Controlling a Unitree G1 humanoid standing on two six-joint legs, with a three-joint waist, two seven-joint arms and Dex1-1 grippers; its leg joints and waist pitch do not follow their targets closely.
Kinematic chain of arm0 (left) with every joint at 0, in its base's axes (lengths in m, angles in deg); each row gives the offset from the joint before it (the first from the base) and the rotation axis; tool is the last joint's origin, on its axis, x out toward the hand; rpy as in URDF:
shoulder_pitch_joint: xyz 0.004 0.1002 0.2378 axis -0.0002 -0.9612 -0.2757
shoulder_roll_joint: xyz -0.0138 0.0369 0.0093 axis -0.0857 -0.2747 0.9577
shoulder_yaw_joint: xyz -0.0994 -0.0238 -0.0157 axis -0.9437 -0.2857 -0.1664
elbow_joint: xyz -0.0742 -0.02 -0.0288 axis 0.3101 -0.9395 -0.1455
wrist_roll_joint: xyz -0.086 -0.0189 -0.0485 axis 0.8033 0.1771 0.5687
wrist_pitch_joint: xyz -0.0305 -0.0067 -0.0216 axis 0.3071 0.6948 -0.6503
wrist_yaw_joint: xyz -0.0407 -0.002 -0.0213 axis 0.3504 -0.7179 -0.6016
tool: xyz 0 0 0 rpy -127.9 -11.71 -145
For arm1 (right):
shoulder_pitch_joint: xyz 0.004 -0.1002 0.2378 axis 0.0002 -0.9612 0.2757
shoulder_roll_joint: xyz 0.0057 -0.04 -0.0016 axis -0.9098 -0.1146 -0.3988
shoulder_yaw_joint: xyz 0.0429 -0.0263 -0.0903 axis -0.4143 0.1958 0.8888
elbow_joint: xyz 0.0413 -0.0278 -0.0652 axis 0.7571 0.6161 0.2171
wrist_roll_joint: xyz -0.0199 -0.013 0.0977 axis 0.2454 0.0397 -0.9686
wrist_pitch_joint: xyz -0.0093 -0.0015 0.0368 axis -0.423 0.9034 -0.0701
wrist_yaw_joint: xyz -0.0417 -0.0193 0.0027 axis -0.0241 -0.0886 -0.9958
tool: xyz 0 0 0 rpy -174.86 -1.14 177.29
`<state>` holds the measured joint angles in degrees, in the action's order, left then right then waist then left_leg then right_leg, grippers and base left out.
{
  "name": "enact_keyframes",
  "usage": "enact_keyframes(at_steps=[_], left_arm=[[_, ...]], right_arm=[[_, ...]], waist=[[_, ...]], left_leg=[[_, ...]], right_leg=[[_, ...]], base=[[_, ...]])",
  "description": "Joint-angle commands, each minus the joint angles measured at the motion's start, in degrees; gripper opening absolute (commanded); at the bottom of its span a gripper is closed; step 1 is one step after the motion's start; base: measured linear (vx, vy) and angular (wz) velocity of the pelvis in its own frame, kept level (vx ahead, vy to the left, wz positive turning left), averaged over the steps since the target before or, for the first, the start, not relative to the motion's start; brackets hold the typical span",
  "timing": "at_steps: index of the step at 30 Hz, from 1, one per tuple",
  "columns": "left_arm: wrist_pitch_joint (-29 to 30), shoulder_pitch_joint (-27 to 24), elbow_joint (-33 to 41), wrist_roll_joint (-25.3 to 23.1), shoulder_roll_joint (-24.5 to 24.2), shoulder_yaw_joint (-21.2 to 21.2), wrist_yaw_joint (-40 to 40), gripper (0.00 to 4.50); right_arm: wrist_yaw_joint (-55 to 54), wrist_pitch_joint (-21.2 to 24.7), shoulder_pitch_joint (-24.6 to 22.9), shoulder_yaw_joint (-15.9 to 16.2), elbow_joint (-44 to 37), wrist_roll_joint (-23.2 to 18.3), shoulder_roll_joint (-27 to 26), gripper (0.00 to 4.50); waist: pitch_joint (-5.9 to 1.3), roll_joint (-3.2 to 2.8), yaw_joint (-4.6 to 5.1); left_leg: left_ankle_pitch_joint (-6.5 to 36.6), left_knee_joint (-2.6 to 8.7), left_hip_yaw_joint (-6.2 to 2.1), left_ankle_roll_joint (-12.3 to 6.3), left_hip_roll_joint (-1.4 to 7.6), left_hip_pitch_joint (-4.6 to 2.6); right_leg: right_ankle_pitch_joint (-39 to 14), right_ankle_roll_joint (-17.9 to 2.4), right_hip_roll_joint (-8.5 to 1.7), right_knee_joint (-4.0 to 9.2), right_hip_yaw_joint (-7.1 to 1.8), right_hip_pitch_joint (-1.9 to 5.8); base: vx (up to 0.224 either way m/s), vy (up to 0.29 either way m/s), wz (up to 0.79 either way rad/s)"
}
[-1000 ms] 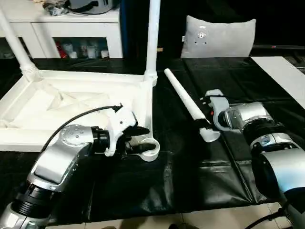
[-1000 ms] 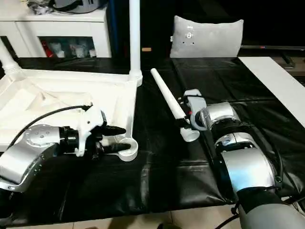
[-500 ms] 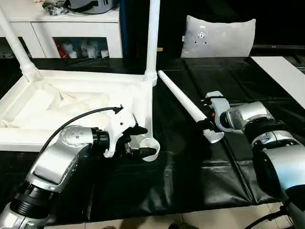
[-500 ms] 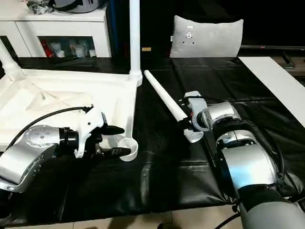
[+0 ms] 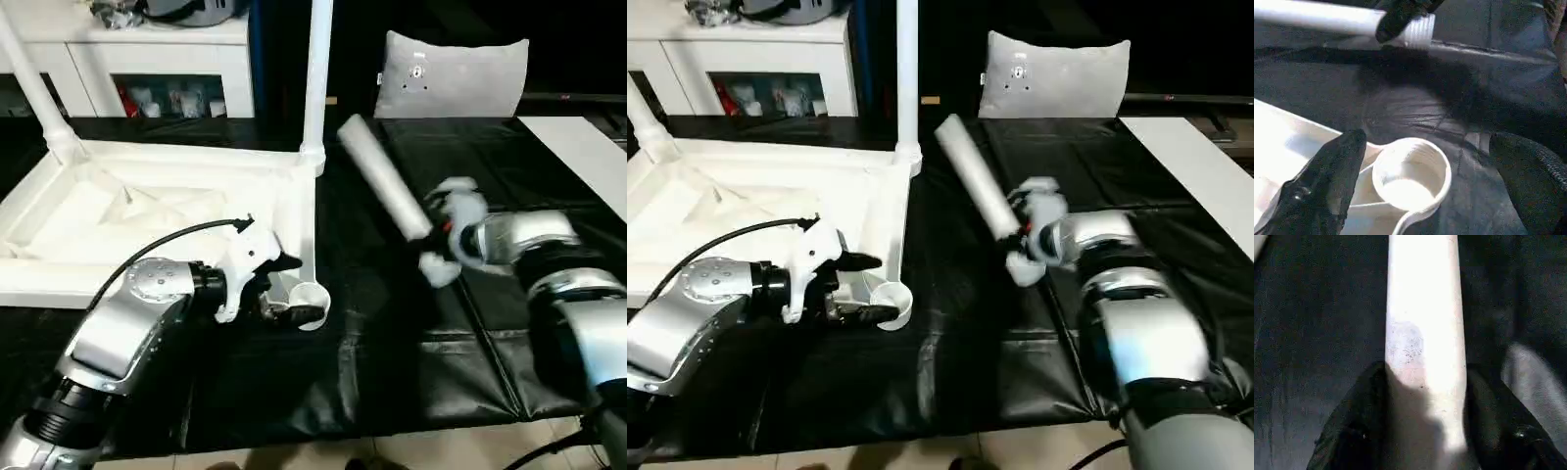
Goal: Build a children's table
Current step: Pick table leg
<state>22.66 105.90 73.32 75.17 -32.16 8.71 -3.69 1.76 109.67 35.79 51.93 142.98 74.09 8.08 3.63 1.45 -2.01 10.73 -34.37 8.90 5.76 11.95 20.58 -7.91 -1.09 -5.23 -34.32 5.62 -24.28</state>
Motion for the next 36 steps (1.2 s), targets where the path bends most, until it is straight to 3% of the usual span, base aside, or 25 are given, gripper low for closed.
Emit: enact_keyframes(at_steps=[1, 2, 3, 4, 6, 7, 8, 9, 10, 11, 12, 13, 14, 16, 18, 22, 23, 26, 32, 36], left_arm=[[-1.05, 0.10, 0.46, 0.05, 0.97, -0.85, 1.26, 4.50], [-1.32, 0.18, 0.25, 0.06, 1.24, -0.92, 1.44, 4.50], [-1.53, 0.22, 0.05, -0.02, 1.38, -0.89, 1.57, 4.50], [-1.70, 0.28, -0.12, -0.07, 1.48, -0.81, 1.69, 4.50], [-2.99, 0.64, -1.05, 0.02, 2.54, -1.14, 2.67, 4.50], [-3.71, 0.91, -1.59, 0.13, 3.25, -1.55, 3.36, 4.50], [-4.99, 1.88, -3.13, 0.71, 5.40, -3.08, 5.36, 4.50], [-4.99, 1.88, -3.13, 0.71, 5.40, -3.08, 5.36, 4.50], [-5.09, 2.04, -3.31, 0.78, 5.67, -3.28, 5.65, 4.50], [-6.23, 5.39, -6.42, 2.98, 11.41, -7.59, 11.35, 4.50], [-6.28, 5.88, -6.77, 3.45, 12.23, -8.25, 12.07, 4.50], [-6.35, 6.68, -7.32, 4.21, 13.53, -9.31, 13.23, 4.50], [-5.45, 8.60, -8.28, 7.00, 16.48, -12.05, 15.46, 4.50], [-5.05, 9.15, -8.52, 7.90, 17.26, -12.81, 16.00, 4.50], [-2.15, 11.94, -8.69, 15.06, 21.89, -17.20, 18.23, 4.50], [-0.84, 12.92, -8.30, 18.12, 23.63, -18.43, 18.51, 4.50], [1.94, 14.66, -8.07, 22.79, 27.07, -20.81, 19.77, 4.50], [3.26, 16.01, -8.46, 25.81, 29.34, -22.20, 21.17, 4.50], [3.68, 17.11, -9.85, 25.02, 30.16, -21.29, 22.30, 4.50], [4.24, 17.47, -10.06, 25.69, 30.45, -21.33, 22.85, 4.50]], right_arm=[[-3.71, -2.07, 0.36, -6.09, -4.34, -5.10, 0.80, 1.95], [-3.67, -2.65, -0.11, -7.42, -5.64, -6.22, 0.69, 1.95], [-3.81, -3.19, -0.66, -8.69, -6.97, -7.27, 0.47, 1.95], [-3.93, -3.94, -1.26, -9.78, -8.31, -8.16, 0.21, 1.95], [-2.09, -10.09, -5.11, -12.82, -16.00, -11.30, -1.50, 1.94], [-1.28, -12.54, -6.77, -13.67, -19.33, -12.38, -2.28, 1.94], [0.17, -13.58, -9.45, -14.93, -25.43, -14.53, -3.68, 1.94], [0.17, -13.58, -9.45, -14.93, -25.43, -14.53, -3.68, 1.94], [0.57, -13.33, -9.69, -14.99, -26.02, -14.85, -3.80, 1.94], [10.56, -8.15, -15.42, -15.06, -37.68, -21.37, -5.94, 1.94], [11.84, -7.95, -16.38, -14.78, -39.18, -22.10, -6.20, 1.94], [13.85, -7.72, -17.91, -14.30, -41.58, -23.26, -6.61, 1.94], [17.59, -6.55, -21.14, -13.30, -45.72, -26.15, -7.33, 1.94], [18.50, -5.93, -22.01, -13.07, -46.81, -27.11, -7.50, 1.94], [23.21, -3.78, -26.85, -11.97, -52.97, -32.65, -8.77, 1.93], [23.77, -2.78, -28.45, -11.85, -55.29, -34.70, -9.45, 1.93], [24.76, -0.43, -30.30, -11.92, -59.25, -37.08, -10.76, 1.93], [25.64, 1.03, -31.58, -10.83, -61.99, -38.12, -11.21, 1.93], [25.56, 1.58, -32.63, -9.02, -63.89, -38.85, -10.69, 1.93], [25.31, 2.16, -33.31, -8.32, -65.28, -39.07, -10.50, 1.93]], waist=[[-4.33, 0.04, -0.24], [-4.53, 0.24, -0.33], [-4.60, -0.24, -0.35], [-4.64, 0.06, -0.23], [-4.61, -0.44, -0.53], [-4.57, -0.17, -0.51], [-4.69, -0.27, -0.61], [-4.75, -0.10, -0.65], [-4.91, -0.17, -0.74], [-4.69, -0.64, -0.65], [-4.69, -0.41, -1.06], [-4.65, -0.46, -1.03], [-4.72, -0.54, -1.44], [-4.73, -0.31, -1.54], [-4.62, -0.18, -1.77], [-4.71, -0.09, -2.22], [-4.74, -0.08, -2.51], [-4.70, -0.17, -2.73], [-4.61, -0.20, -3.16], [-4.90, -0.27, -3.31]], left_leg=[[12.99, 3.50, 0.83, 0.09, 0.36, 0.15], [12.27, 3.42, 0.90, -0.15, 0.30, 0.23], [11.73, 3.40, 0.84, -0.22, 0.30, 0.30], [11.12, 3.39, 0.90, -0.48, 0.22, 0.56], [10.30, 3.23, 1.04, -1.21, 0.22, 0.61], [10.31, 3.20, 1.15, -1.47, 0.15, 0.71], [9.53, 3.20, 1.19, -1.79, 0.05, 0.69], [9.35, 3.20, 1.21, -1.97, -0.01, 0.68], [9.09, 3.22, 1.02, -1.82, 0.12, 0.62], [9.94, 3.28, 1.12, -2.11, -0.12, 0.61], [11.19, 3.10, 1.20, -2.92, -0.03, 0.27], [11.22, 3.26, 1.13, -3.17, 0.03, 0.42], [11.47, 3.34, 0.95, -3.05, 0.12, 0.42], [12.10, 3.42, 0.75, -2.66, 0.28, 0.49], [12.24, 3.15, 1.05, -2.73, -0.07, 0.43], [11.24, 3.31, 0.77, -3.12, 0.06, 0.69], [10.69, 3.14, 0.85, -2.89, -0.05, 0.65], [10.88, 3.30, 0.76, -2.95, 0.05, 0.67], [10.79, 3.34, 0.78, -2.46, -0.09, 0.55], [9.02, 3.55, 0.55, -2.34, 0.29, 0.67]], right_leg=[[-21.68, -9.94, -2.28, 3.56, -2.20, 3.48], [-20.26, -9.90, -2.26, 3.45, -2.24, 3.58], [-18.89, -10.18, -2.20, 3.15, -2.32, 3.61], [-17.69, -10.25, -2.06, 3.12, -2.30, 3.71], [-16.53, -10.06, -2.11, 3.12, -2.34, 3.50], [-16.69, -9.68, -2.01, 3.40, -2.36, 3.49], [-15.66, -9.62, -1.78, 3.37, -2.37, 3.64], [-15.49, -9.54, -1.74, 3.36, -2.34, 3.75], [-15.40, -9.89, -1.88, 3.09, -2.32, 3.81], [-16.04, -10.16, -1.49, 3.43, -2.24, 3.79], [-16.51, -9.09, -1.50, 3.88, -2.29, 3.88], [-16.91, -8.98, -1.49, 3.89, -2.25, 3.98], [-18.54, -8.77, -1.69, 4.01, -2.01, 3.91], [-19.96, -8.76, -1.89, 4.12, -1.90, 3.91], [-22.60, -7.97, -1.88, 4.65, -1.87, 3.71], [-23.96, -6.99, -1.92, 4.78, -1.60, 3.68], [-24.18, -6.75, -1.94, 4.86, -1.62, 3.66], [-24.76, -6.07, -1.89, 5.01, -1.55, 3.57], [-26.94, -3.26, -1.81, 5.61, -1.44, 3.39], [-22.14, -4.53, -1.94, 4.98, -1.59, 3.69]], base=[[0.000, 0.000, 0.00], [0.000, 0.000, 0.00], [0.000, 0.000, 0.00], [0.000, 0.000, 0.00], [0.000, 0.000, 0.00], [0.000, 0.000, 0.00], [0.000, 0.000, 0.00], [0.000, 0.000, 0.00], [0.000, 0.000, 0.00], [0.000, 0.000, 0.00], [0.000, 0.000, 0.00], [0.000, 0.000, 0.00], [0.000, 0.000, 0.00], [0.000, 0.000, 0.00], [0.000, 0.000, 0.00], [0.000, 0.000, 0.00], [0.000, 0.000, 0.00], [0.000, 0.000, 0.00], [0.000, 0.000, 0.00], [0.000, 0.000, 0.00]])
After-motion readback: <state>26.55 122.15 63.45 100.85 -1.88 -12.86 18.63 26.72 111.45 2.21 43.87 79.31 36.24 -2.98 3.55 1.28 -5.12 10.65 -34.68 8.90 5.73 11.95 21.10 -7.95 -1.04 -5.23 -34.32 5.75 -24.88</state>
